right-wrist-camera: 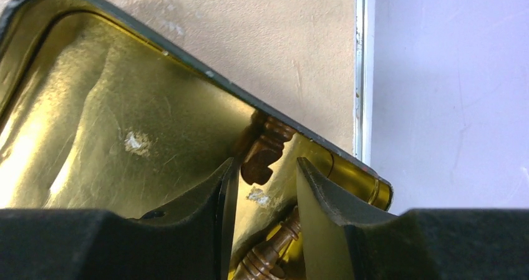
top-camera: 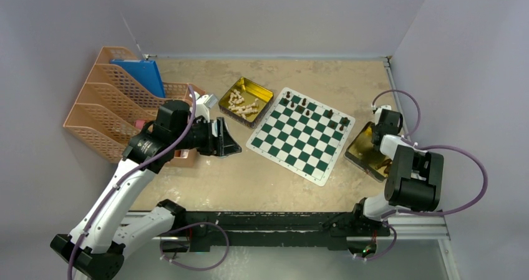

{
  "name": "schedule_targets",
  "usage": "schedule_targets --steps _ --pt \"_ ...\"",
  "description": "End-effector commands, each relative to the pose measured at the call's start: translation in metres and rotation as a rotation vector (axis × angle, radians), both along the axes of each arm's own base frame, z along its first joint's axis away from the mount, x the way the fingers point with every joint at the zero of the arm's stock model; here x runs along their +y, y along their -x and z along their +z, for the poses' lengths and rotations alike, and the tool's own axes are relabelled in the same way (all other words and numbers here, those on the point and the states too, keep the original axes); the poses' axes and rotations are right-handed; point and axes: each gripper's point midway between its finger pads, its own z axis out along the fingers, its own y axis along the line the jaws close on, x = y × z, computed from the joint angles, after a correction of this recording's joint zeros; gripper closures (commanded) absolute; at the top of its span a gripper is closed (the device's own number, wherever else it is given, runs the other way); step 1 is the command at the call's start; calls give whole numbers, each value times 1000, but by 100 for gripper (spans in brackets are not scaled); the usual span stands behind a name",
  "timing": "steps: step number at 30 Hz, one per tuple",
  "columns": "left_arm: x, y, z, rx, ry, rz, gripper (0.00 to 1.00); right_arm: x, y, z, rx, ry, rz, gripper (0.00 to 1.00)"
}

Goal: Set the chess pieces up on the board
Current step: Pick up the chess piece from the storage box.

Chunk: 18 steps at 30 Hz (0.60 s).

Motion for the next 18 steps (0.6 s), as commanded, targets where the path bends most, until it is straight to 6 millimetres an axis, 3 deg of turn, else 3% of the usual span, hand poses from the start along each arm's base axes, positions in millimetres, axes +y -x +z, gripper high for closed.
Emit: schedule_targets --steps 1,18 --pt "-1 -6 10 -60 11 -1 32 -1 -6 -4 -26 -49 -36 59" --pt "-3 -10 12 -67 14 1 32 6 0 -18 5 -109 -29 79"
